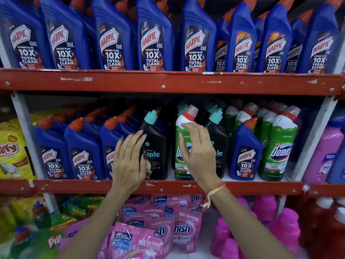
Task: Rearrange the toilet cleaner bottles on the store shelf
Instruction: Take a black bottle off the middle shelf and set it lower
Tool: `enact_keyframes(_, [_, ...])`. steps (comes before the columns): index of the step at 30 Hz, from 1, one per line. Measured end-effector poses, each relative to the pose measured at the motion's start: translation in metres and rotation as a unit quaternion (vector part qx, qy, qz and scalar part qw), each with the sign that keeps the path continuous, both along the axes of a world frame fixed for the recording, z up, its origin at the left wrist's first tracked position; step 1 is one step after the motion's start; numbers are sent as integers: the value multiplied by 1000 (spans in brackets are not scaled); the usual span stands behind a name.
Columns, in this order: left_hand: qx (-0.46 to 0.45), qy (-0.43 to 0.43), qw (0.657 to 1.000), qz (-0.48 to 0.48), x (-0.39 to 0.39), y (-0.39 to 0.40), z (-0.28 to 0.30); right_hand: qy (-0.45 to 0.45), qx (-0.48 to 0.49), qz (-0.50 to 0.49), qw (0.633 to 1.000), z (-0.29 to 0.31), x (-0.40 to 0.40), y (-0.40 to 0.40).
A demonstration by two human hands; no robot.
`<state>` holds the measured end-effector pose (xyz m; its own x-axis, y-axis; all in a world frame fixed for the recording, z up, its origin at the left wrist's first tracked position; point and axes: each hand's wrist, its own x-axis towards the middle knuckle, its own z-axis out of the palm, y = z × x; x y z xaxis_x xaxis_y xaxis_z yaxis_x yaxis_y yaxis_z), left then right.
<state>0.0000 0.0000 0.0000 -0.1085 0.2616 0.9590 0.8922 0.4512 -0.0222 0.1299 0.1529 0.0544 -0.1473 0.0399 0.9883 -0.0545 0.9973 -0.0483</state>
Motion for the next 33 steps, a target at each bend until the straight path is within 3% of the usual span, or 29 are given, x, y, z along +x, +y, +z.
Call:
enact_keyframes(5, [-88,-48,992,70,-12,-13,-71,-78,-100,39,991,-27,-25,-20])
enact_keyframes(11, [-196,-91,963,160,-30,-15,-107,-164,-226,60,958,-37,-56,-46])
enact_keyframes(20, [-203,-109,958,172,-36,-12,-113,-133,-363,-3,922,-37,-101,-72])
enact_keyframes(25, [-200,-114,959,166,-39,-12,-115,-97,-386,19,917,-36,-110,-72])
enact_keyframes(33, [-193,-109,963,152,-39,-13,-113,-70,-335,94,935,-13,-80,-75])
